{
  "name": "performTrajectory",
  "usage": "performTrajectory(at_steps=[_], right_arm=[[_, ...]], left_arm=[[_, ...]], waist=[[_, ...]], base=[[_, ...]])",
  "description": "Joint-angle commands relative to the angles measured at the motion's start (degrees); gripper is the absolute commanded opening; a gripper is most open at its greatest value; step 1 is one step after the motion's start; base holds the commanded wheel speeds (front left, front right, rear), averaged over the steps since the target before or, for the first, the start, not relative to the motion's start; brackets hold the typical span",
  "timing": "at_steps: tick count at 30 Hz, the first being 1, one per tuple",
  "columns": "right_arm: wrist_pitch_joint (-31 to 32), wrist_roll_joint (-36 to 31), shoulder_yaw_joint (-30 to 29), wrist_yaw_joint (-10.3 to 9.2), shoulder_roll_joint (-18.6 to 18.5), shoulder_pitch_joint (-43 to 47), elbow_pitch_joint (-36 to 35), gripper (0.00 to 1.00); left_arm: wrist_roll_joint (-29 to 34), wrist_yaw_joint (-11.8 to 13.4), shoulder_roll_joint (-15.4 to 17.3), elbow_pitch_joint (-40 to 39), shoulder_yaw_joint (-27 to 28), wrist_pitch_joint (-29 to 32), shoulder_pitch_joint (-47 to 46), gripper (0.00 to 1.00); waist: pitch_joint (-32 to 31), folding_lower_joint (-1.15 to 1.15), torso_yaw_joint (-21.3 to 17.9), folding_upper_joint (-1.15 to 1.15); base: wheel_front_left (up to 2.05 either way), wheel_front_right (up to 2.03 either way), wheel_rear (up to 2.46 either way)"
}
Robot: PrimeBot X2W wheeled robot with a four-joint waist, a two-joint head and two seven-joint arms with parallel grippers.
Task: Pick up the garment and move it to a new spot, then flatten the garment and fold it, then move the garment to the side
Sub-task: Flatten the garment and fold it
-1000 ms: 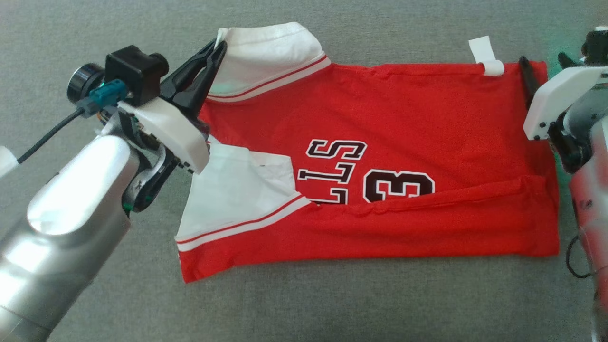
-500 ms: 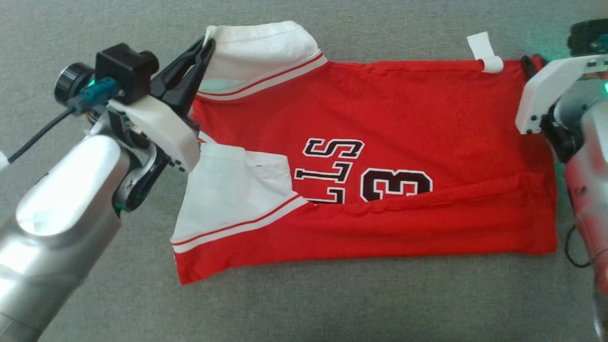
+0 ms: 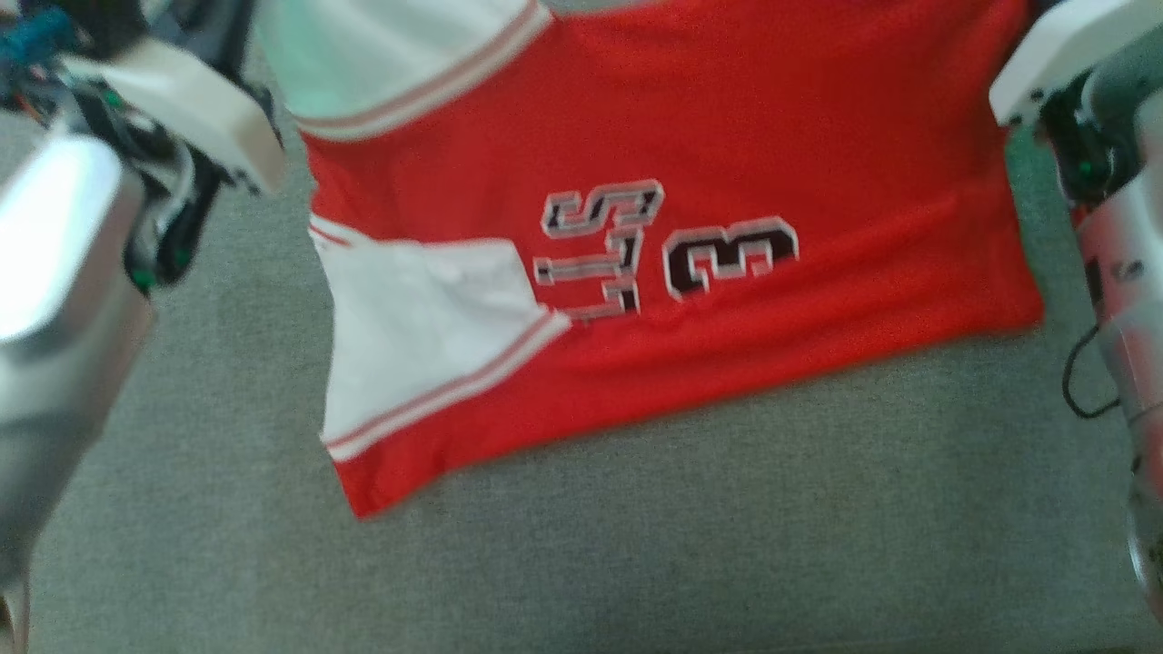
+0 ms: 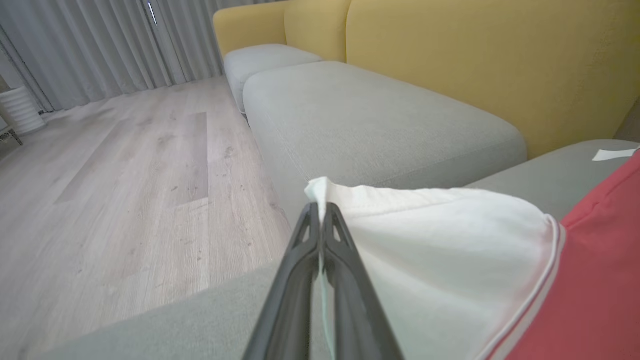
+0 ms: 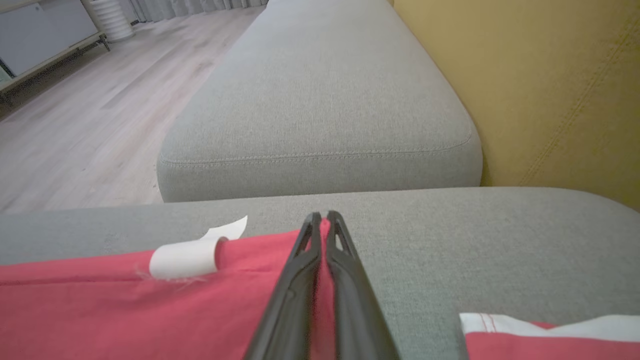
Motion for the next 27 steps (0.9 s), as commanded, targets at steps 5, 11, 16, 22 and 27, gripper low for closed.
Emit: performTrajectory(at_steps=[5, 11, 16, 22, 27], right_arm=[[-4.52, 1.44, 1.02, 0.37, 1.67, -4.36, -2.25, 0.0], [-6.76, 3.34, 2.88, 0.37, 1.85, -4.89, -0.64, 0.0], [-5.86, 6.29, 6.01, 0.37, -0.25, -1.85, 0.19, 0.0], [-1.92, 12.39, 11.5, 0.37, -4.13, 3.97, -1.67, 0.0], [3.4, 17.53, 15.8, 0.37, -8.54, 8.36, -4.4, 0.0]], left_arm=[[1.63, -0.69, 0.35, 5.22, 3.66, -4.0, -7.88, 0.0], [1.51, -3.14, -1.62, 9.98, 2.75, -6.59, -8.57, 0.0], [-1.29, -5.99, -1.95, 9.53, 1.52, -6.34, -5.74, 0.0], [-7.24, -7.25, 0.99, 2.77, -1.17, -1.4, -0.07, 0.0], [-12.54, -7.36, 6.52, -7.13, -5.25, 5.17, 5.13, 0.0]], waist=[[0.8, -0.01, -0.87, 0.0], [0.36, -0.01, -0.14, 0.0], [-1.05, -0.01, 1.43, 0.0], [-3.68, -0.01, 2.72, 0.0], [-5.58, -0.01, 3.28, 0.0]], base=[[0.0, 0.0, 0.0], [0.0, 0.0, 0.0], [0.0, 0.0, 0.0], [0.0, 0.0, 0.0], [0.0, 0.0, 0.0]])
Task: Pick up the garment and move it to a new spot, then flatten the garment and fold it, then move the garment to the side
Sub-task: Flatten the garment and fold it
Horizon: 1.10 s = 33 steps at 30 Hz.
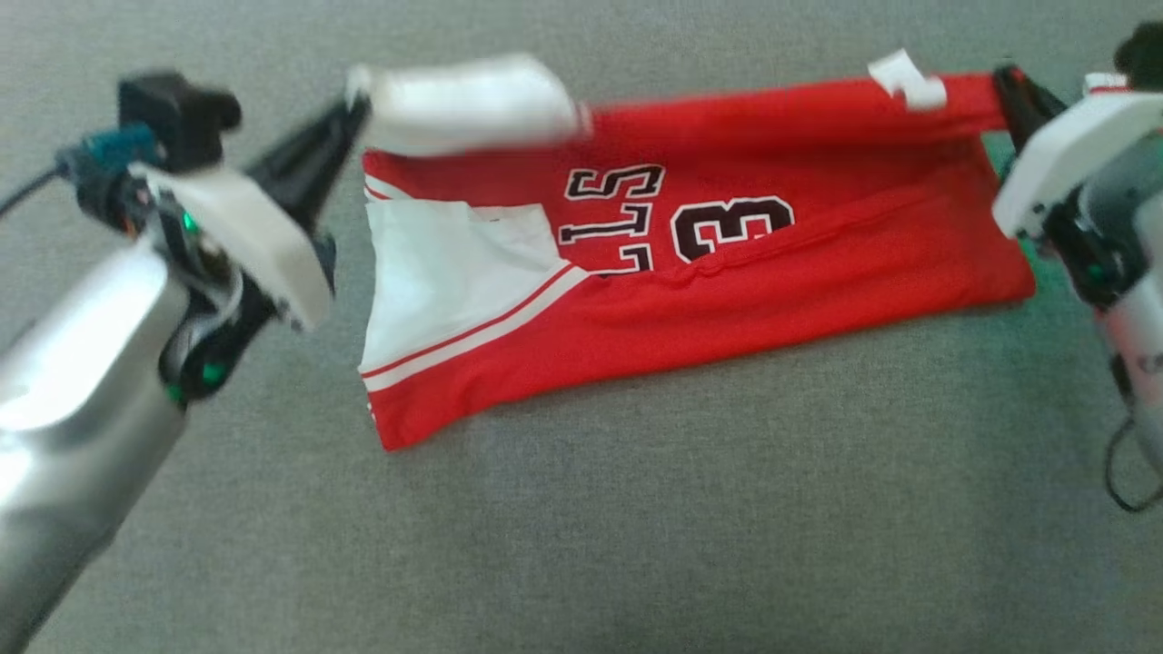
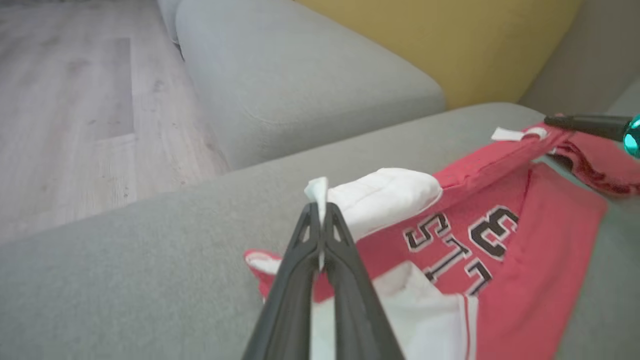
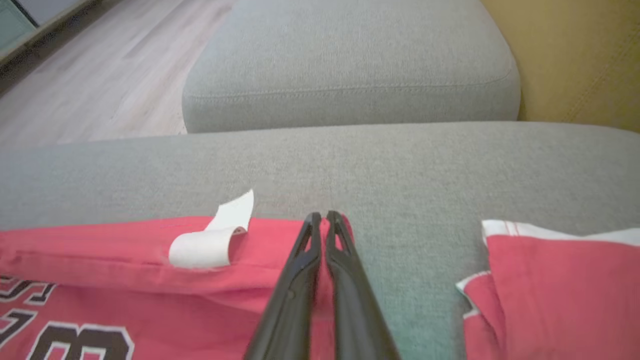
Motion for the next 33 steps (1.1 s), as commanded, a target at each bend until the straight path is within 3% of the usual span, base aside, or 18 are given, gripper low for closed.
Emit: performTrajectory(at_steps=[1, 13, 24, 33], right_arm=[[2.05, 2.08, 2.07, 0.37, -2.6, 1.35, -3.21, 0.0], [11.58, 9.98, 8.75, 0.37, -10.2, 6.46, -9.44, 0.0], [16.43, 13.39, 12.42, 0.37, -12.61, 7.88, -11.64, 0.0], [18.17, 14.97, 14.24, 0.37, -13.15, 8.45, -12.22, 0.02]], left_arm=[[-1.73, -0.24, 5.34, -4.99, 0.97, 2.3, -0.41, 0.0], [-9.88, -0.26, 15.49, -18.68, -4.07, 13.64, 6.23, 0.0], [-11.96, -0.26, 17.66, -21.61, -6.34, 18.05, 7.39, 0.0], [-10.55, -0.26, 16.12, -20.64, -8.61, 18.17, 7.81, 0.0]], waist=[[-1.12, 0.01, 0.47, 0.0], [-3.45, 0.01, 0.2, 0.0], [-3.93, 0.01, -0.7, 0.0], [-3.25, 0.01, -1.35, 0.0]], base=[[0.0, 0.0, 0.0], [0.0, 0.0, 0.0], [0.0, 0.0, 0.0], [0.0, 0.0, 0.0]])
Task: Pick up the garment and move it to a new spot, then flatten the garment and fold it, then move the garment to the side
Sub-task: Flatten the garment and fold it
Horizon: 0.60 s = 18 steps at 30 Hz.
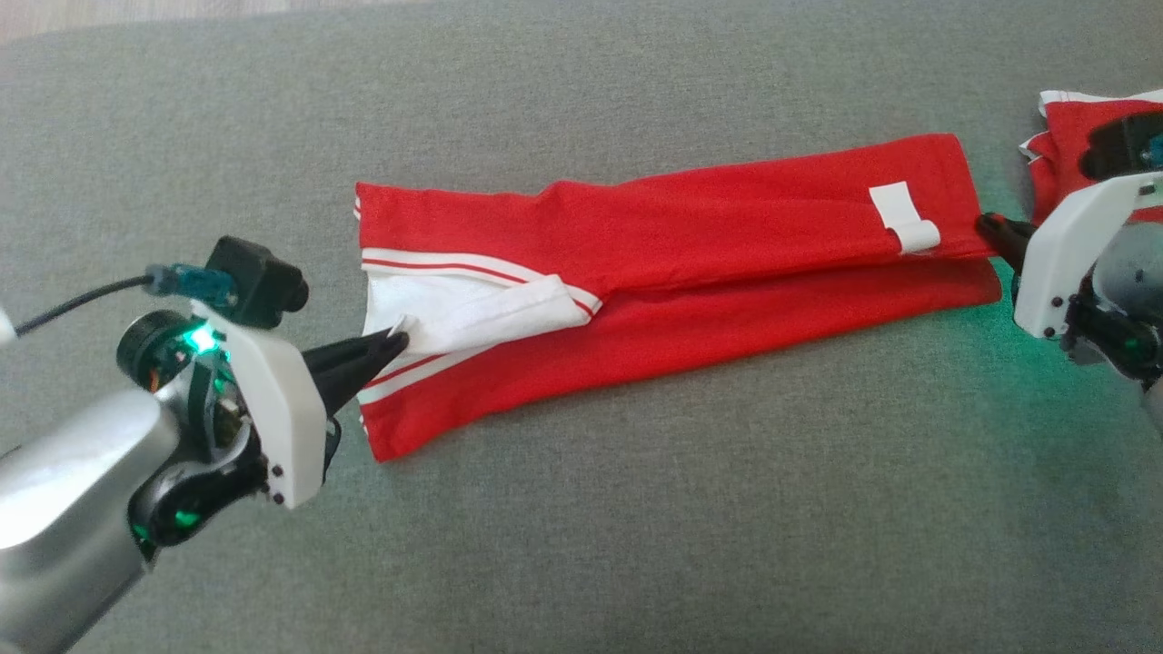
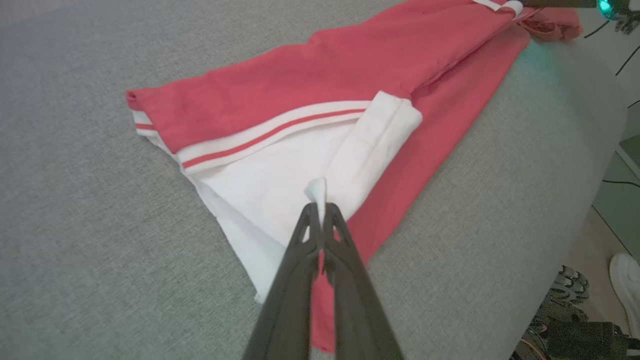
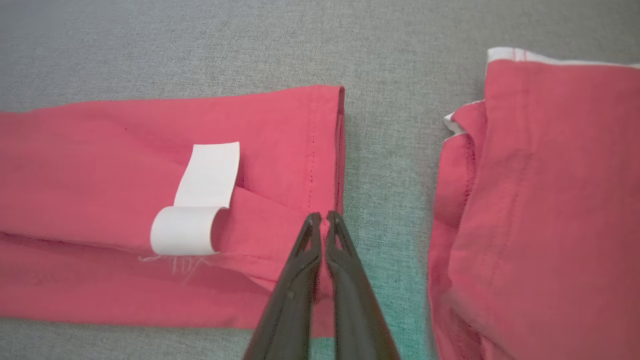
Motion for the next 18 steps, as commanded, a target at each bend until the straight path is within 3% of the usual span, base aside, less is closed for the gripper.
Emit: performTrajectory(at_steps=[1, 2, 6, 11, 12, 13, 14, 18], right_arm=[[-0.07, 0.59, -0.26, 0.37, -1.54, 0.61, -0.73, 1.0], [0.13, 0.81, -0.56, 0.37, -1.23, 0.7, -0.03, 1.0], [-0.17, 0.81, -0.89, 0.37, -0.72, 0.59, 0.49, 1.0], [-5.77, 1.55, -4.42, 0.37, 0.18, -0.17, 0.73, 1.0], [-5.77, 1.55, -4.42, 0.37, 0.18, -0.17, 0.73, 1.0], [-8.37, 1.2, -5.1, 0.37, 0.4, -0.09, 0.09, 1.0], [-8.37, 1.2, -5.1, 0.37, 0.4, -0.09, 0.09, 1.0], [-16.15, 0.02, -7.25, 0.37, 1.29, 0.13, -1.68, 1.0]], left_arm=[[0.98, 0.09, 1.75, -0.39, 2.52, -0.63, -1.11, 0.48], [1.51, 0.17, 1.48, 0.11, 2.51, -1.27, -1.11, 1.0], [3.02, 1.24, 0.25, 2.28, 2.97, -4.35, -0.76, 1.0], [2.2, 5.3, -3.63, 6.48, 8.2, -16.19, 1.08, 1.0], [2.2, 5.3, -3.63, 6.48, 8.2, -16.19, 1.08, 1.0], [3.87, 7.25, -5.07, 7.76, 10.79, -23.34, 1.17, 1.0], [3.87, 7.25, -5.07, 7.76, 10.79, -23.34, 1.17, 1.0], [4.62, 11.45, -8.71, 9.84, 16.09, -35.69, 2.61, 1.0]], waist=[[0.01, 0.0, -0.02, 0.0], [-0.03, 0.0, -0.05, 0.0], [-0.44, 0.0, -0.2, 0.0], [-1.76, 0.0, -0.3, 0.0], [-1.76, 0.0, -0.3, 0.0], [-2.27, 0.0, -0.36, 0.0], [-2.27, 0.0, -0.36, 0.0], [-3.32, 0.0, -0.32, 0.0]], base=[[0.0, 0.0, 0.0], [0.0, 0.0, 0.0], [0.0, 0.0, 0.0], [0.0, 0.0, 0.0], [0.0, 0.0, 0.0], [0.0, 0.0, 0.0], [0.0, 0.0, 0.0], [0.0, 0.0, 0.0]])
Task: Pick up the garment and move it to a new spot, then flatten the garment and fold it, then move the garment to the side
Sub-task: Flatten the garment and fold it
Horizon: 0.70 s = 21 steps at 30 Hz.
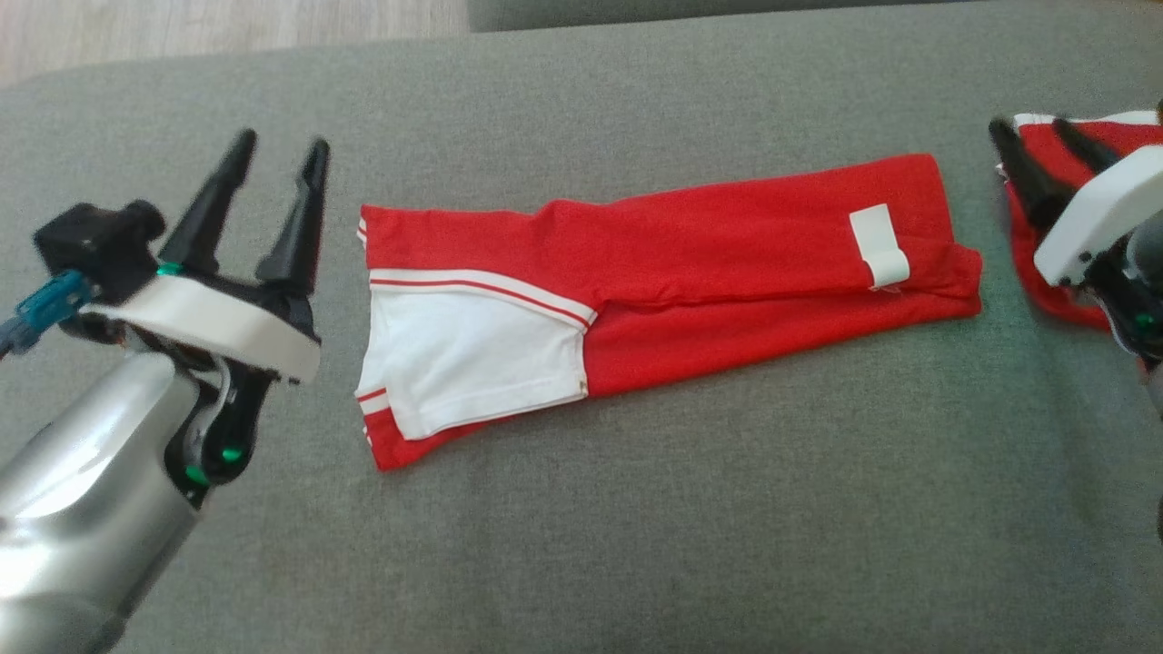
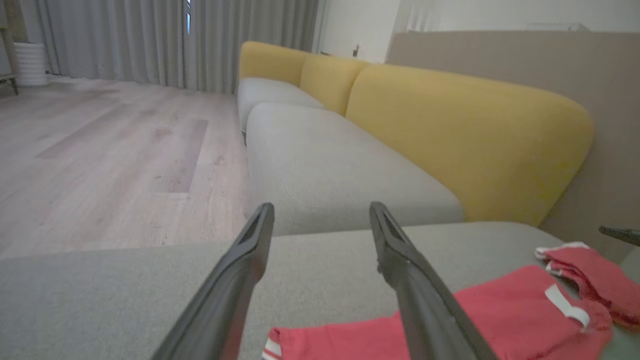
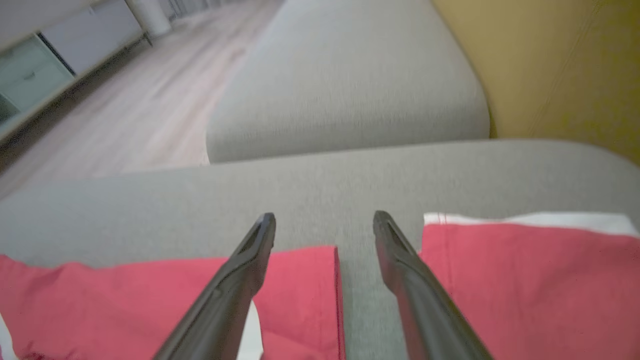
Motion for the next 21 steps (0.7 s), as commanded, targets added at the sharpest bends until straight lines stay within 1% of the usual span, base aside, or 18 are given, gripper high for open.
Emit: performTrajectory(at_steps=[1, 5, 7, 9, 12, 16, 19, 21], right_arm=[[-2.75, -0.77, -0.72, 0.37, -0.04, 0.19, -2.23, 1.0], [-11.56, -2.72, -3.11, 0.37, 2.72, 0.89, -4.83, 1.0], [-15.78, -3.72, -4.9, 0.37, 4.72, 1.63, -5.97, 1.0], [-19.5, -5.41, -6.34, 0.37, 6.96, 2.79, -7.03, 1.0], [-23.07, -8.65, -8.85, 0.37, 10.7, 5.35, -7.92, 1.0], [-24.85, -13.61, -12.87, 0.37, 16.52, 10.24, -8.48, 1.0], [-25.16, -17.87, -15.01, 0.37, 19.74, 14.09, -7.57, 1.0], [-25.24, -20.68, -16.09, 0.37, 21.02, 15.75, -6.9, 1.0]], left_arm=[[0.23, 1.02, 1.14, -0.66, 4.23, -1.77, -0.34, 1.0], [3.1, 4.12, -1.49, -1.2, 9.66, -3.64, 2.39, 1.0], [5.73, 5.16, -4.04, -3.0, 15.0, -3.71, 4.69, 1.0], [9.62, 5.6, -6.62, -4.57, 19.51, -3.72, 7.9, 1.0], [15.4, 4.92, -10.8, -6.08, 24.25, -3.73, 13.17, 1.0], [21.47, 3.39, -16.49, -5.96, 29.02, -3.74, 19.36, 1.0], [24.57, 1.33, -20.58, -4.96, 31.39, -3.74, 23.22, 1.0], [27.06, -0.18, -22.33, -4.17, 32.53, -3.75, 24.68, 1.0]], waist=[[-0.61, 0.0, 0.01, 0.0], [-1.88, 0.0, -0.18, 0.0], [-2.36, 0.0, -0.22, 0.0], [-2.89, 0.0, -0.32, 0.0], [-3.69, 0.0, -0.45, 0.0], [-4.33, 0.0, -0.56, 0.0], [-4.65, 0.0, -0.43, 0.0], [-4.76, 0.0, -0.28, 0.0]], base=[[0.0, 0.0, 0.0], [0.0, 0.0, 0.0], [0.0, 0.0, 0.0], [0.0, 0.0, 0.0], [0.0, 0.0, 0.0], [0.0, 0.0, 0.0], [0.0, 0.0, 0.0], [0.0, 0.0, 0.0]])
